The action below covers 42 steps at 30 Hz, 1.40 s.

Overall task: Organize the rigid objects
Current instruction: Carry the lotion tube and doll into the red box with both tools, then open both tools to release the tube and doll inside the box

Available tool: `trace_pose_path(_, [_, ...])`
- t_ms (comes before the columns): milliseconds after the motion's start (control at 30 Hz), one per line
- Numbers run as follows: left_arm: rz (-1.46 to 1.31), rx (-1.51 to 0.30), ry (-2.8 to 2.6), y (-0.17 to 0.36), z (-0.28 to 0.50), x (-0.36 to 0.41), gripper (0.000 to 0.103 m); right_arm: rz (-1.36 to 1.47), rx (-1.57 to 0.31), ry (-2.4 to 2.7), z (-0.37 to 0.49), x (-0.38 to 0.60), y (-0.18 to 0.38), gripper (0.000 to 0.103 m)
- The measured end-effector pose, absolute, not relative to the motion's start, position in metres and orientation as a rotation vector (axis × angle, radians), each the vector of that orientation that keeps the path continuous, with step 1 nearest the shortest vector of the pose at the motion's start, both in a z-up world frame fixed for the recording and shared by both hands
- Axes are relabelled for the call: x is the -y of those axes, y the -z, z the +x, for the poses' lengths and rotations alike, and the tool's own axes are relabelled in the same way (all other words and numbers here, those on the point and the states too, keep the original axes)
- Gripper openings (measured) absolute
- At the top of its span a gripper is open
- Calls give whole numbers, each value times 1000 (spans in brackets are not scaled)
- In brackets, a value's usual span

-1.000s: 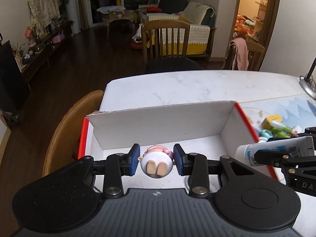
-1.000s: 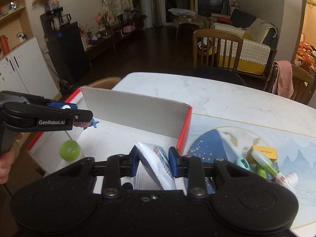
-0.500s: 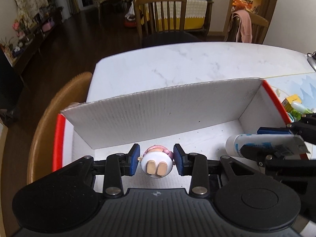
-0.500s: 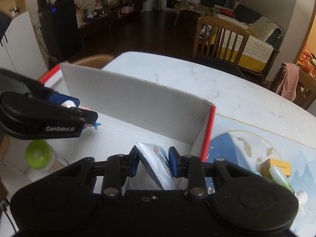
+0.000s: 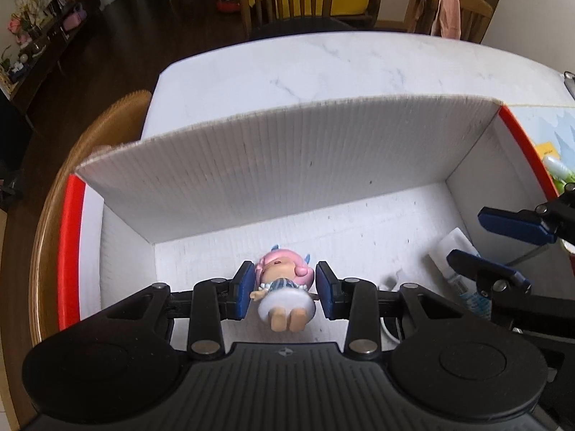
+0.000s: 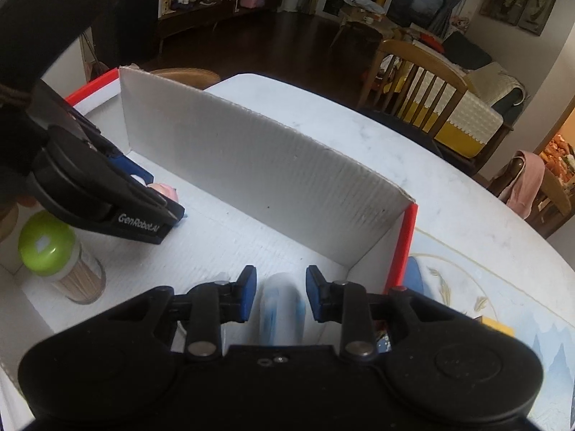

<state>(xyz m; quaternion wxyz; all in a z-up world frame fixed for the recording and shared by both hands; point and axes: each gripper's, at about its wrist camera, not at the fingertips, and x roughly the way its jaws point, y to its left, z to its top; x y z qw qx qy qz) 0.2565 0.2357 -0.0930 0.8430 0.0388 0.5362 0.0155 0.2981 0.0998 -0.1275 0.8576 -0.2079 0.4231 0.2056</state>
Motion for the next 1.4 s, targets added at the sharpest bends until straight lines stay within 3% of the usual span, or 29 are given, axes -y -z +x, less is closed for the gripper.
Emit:
trace_pose_path(333, [87, -1197, -29, 97, 255, -238, 36, -364, -906, -475, 288, -89, 116, 39])
trace_pose_path(500, [86, -1184, -26, 90, 248, -235, 41, -314, -911, -489, 279, -79, 107, 46])
trace_pose_path(1067, [52, -1033, -23, 34, 186, -217, 47, -202, -862, -535, 236, -41, 64, 53])
trace_pose_path(1133, [38, -1015, -19, 27, 177, -215, 50, -198, -853, -543, 229, -39, 59, 55])
trace_pose_path(1200, [32, -995, -21, 21, 168, -212, 61, -192, -845, -554, 222, -37, 54, 59])
trace_pose_path(1400, [29, -950, -33, 7, 145, -201, 62, -168, -826, -575, 202, -27, 42, 66])
